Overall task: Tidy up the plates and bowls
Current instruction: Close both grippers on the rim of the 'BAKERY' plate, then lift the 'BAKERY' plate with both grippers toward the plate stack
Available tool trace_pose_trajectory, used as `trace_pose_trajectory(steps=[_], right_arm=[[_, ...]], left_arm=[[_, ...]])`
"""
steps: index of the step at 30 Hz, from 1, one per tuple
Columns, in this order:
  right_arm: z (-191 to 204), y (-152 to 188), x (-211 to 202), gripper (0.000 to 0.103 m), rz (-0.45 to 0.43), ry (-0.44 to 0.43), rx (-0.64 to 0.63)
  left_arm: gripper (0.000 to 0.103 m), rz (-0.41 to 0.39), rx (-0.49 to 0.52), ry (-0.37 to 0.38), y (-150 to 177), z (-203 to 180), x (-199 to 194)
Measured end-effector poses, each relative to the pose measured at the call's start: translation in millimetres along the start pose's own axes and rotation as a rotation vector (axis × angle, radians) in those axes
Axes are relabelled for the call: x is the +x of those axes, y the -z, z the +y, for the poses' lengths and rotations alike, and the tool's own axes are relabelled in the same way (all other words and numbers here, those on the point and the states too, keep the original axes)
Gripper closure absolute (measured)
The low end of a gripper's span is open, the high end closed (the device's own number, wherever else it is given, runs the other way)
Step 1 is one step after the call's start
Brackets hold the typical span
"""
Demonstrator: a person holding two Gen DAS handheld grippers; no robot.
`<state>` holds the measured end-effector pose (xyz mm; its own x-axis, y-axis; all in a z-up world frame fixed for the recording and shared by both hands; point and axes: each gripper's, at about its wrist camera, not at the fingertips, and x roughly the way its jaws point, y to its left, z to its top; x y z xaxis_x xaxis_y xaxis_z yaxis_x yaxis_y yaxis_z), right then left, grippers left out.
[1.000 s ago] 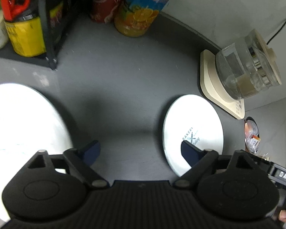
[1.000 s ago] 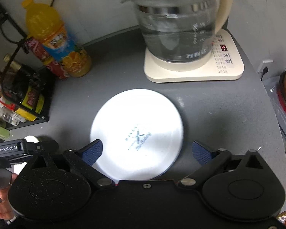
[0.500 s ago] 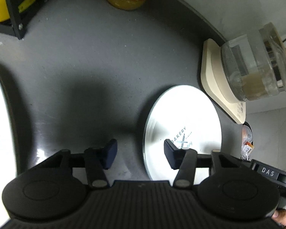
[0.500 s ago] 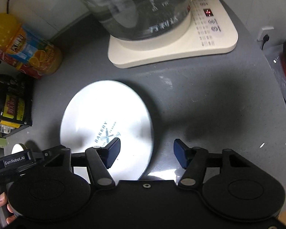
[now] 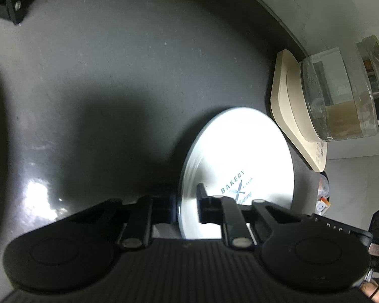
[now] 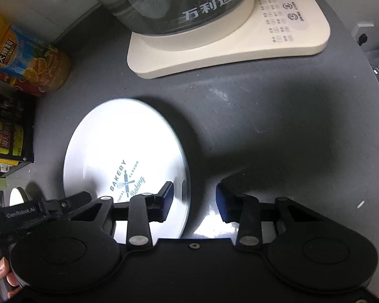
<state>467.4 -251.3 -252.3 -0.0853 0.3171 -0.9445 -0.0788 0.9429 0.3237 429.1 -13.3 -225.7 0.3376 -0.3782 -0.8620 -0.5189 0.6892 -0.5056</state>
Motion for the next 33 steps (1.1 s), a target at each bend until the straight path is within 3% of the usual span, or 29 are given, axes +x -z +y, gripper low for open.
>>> trace_pose_trajectory(steps=[11, 21, 33], right_arm=[[7, -4, 8, 0.085, 0.01, -0.042, -0.019], [17, -4, -13, 0.094, -0.065, -0.067, -0.062], [53, -6, -38, 0.094, -0.121, -0.079, -0.127]], left_arm=[[0.097, 0.001, -0.047, 0.029, 0, 9, 1], [0.097, -0.042, -0.016, 0.033, -7, 11, -13], [0.097, -0.094, -0.007, 0.065, -16, 23, -50]])
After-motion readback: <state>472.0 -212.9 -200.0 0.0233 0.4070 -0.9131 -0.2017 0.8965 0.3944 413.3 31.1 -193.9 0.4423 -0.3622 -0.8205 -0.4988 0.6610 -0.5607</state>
